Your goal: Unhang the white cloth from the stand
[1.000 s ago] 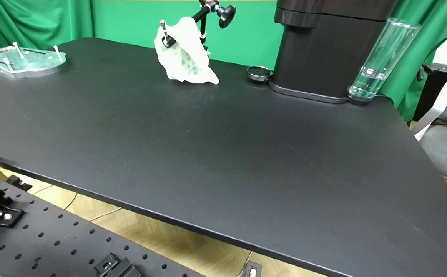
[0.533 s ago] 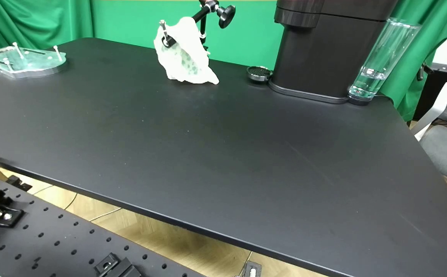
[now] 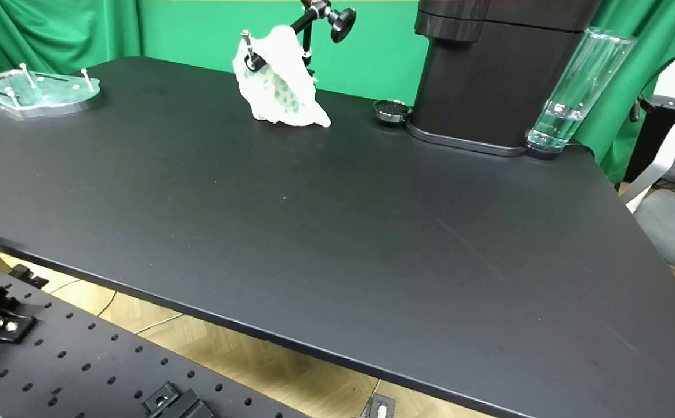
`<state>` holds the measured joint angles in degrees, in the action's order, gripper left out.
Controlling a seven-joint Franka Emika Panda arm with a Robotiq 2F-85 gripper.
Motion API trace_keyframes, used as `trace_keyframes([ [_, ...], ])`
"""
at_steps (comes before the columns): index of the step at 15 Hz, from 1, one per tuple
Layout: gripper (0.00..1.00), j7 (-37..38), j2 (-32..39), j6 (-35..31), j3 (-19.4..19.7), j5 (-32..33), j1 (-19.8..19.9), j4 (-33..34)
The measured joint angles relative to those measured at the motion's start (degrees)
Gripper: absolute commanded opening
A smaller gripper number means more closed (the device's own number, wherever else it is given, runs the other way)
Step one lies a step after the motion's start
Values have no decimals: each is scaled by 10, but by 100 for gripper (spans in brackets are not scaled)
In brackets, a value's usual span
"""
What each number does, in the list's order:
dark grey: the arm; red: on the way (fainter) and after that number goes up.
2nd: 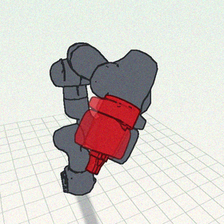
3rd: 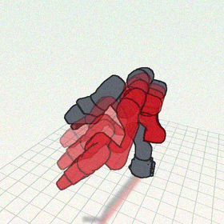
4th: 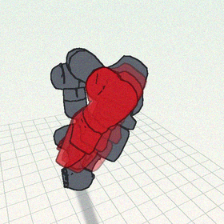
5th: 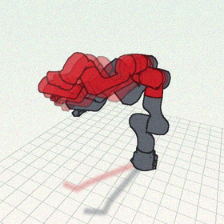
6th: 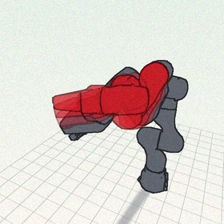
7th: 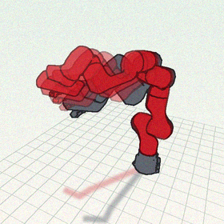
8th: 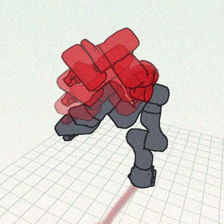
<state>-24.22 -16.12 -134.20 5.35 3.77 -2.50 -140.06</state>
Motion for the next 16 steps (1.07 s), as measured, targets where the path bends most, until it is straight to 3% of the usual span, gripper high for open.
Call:
trace_keyframes([
  [6, 100, -39, 23, 5, -2, 24, 2, 18],
  [12, 100, -230, 53, 0, -3, 20, -6, 23],
  [16, 100, -351, 90, -68, -5, 13, -8, 35],
])
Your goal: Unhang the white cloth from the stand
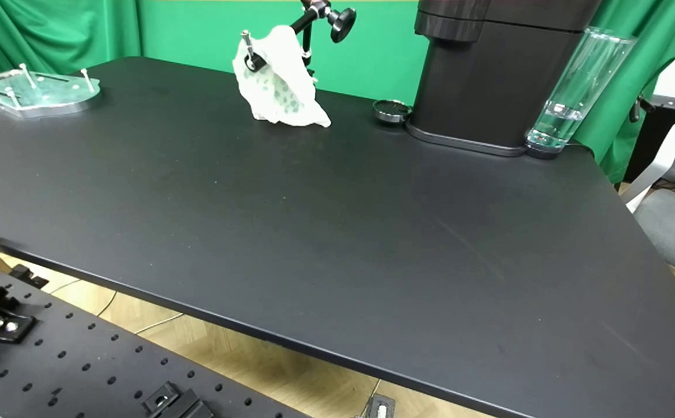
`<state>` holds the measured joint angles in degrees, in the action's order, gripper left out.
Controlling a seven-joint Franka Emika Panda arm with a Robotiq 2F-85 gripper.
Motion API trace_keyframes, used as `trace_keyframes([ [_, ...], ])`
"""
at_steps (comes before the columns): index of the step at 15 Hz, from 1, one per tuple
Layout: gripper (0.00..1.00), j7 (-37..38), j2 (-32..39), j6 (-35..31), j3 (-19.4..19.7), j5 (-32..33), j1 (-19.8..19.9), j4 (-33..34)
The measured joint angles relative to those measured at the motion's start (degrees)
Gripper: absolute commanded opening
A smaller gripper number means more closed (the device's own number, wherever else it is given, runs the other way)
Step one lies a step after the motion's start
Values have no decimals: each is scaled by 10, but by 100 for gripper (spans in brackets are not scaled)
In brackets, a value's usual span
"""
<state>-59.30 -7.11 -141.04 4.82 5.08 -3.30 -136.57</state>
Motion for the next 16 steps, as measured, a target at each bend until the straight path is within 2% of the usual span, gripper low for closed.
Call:
trace_keyframes([
  [3, 100, -103, 30, -43, -7, -64, -5, 13],
  [7, 100, -241, 72, -42, -25, -197, -11, 38],
  [9, 100, -265, 94, -31, -29, -220, -6, 54],
  [12, 100, -270, 108, -29, -31, -221, -2, 64],
  [16, 100, -247, 114, -77, -40, -210, 6, 57],
])
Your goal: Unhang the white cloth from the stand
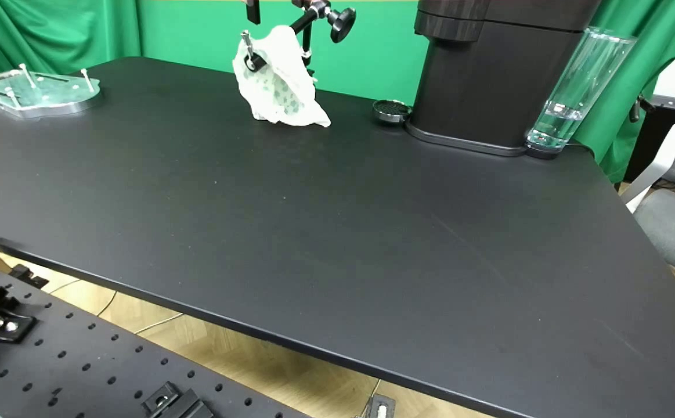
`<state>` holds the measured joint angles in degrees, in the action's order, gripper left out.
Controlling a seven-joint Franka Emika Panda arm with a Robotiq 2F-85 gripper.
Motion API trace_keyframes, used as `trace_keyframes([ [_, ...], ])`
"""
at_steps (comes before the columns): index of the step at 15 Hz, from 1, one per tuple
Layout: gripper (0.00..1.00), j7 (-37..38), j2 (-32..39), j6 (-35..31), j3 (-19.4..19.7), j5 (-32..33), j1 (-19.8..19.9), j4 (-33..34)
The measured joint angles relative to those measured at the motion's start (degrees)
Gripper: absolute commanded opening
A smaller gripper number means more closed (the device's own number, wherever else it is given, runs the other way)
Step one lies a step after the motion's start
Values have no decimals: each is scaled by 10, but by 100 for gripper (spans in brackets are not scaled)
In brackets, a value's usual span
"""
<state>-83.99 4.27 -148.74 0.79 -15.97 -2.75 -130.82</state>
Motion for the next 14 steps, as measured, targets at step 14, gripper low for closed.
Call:
trace_keyframes([
  [14, 100, 121, 98, -123, -20, 128, 18, 15],
])
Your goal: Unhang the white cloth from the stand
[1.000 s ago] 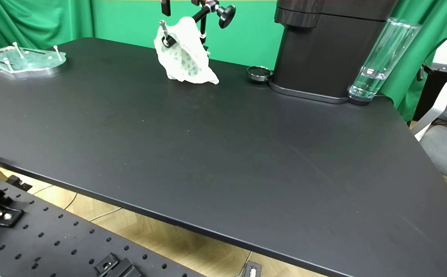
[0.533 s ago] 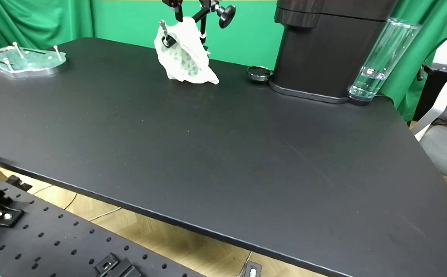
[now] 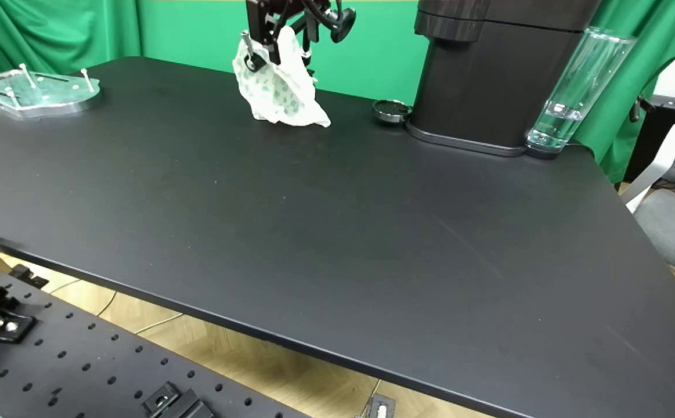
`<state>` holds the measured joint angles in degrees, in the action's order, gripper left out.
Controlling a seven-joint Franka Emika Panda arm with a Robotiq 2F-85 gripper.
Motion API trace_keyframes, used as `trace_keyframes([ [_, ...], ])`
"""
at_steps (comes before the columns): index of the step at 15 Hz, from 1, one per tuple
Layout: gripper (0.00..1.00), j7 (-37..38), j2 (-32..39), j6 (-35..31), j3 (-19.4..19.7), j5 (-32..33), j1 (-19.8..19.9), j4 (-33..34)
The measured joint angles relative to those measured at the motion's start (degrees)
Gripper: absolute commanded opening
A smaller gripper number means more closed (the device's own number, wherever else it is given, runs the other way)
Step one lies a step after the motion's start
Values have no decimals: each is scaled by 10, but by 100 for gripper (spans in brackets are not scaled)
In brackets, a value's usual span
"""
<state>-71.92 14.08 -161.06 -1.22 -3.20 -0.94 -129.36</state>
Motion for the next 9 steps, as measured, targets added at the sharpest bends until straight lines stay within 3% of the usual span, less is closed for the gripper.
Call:
trace_keyframes([
  [4, 100, 13, 17, 0, -14, 22, 0, 12],
  [5, 75, 14, 22, 0, -16, 24, 0, 17],
  [6, 73, 14, 28, 0, -17, 27, 1, 23],
  [9, 51, 20, 44, -2, -19, 37, 3, 40],
])
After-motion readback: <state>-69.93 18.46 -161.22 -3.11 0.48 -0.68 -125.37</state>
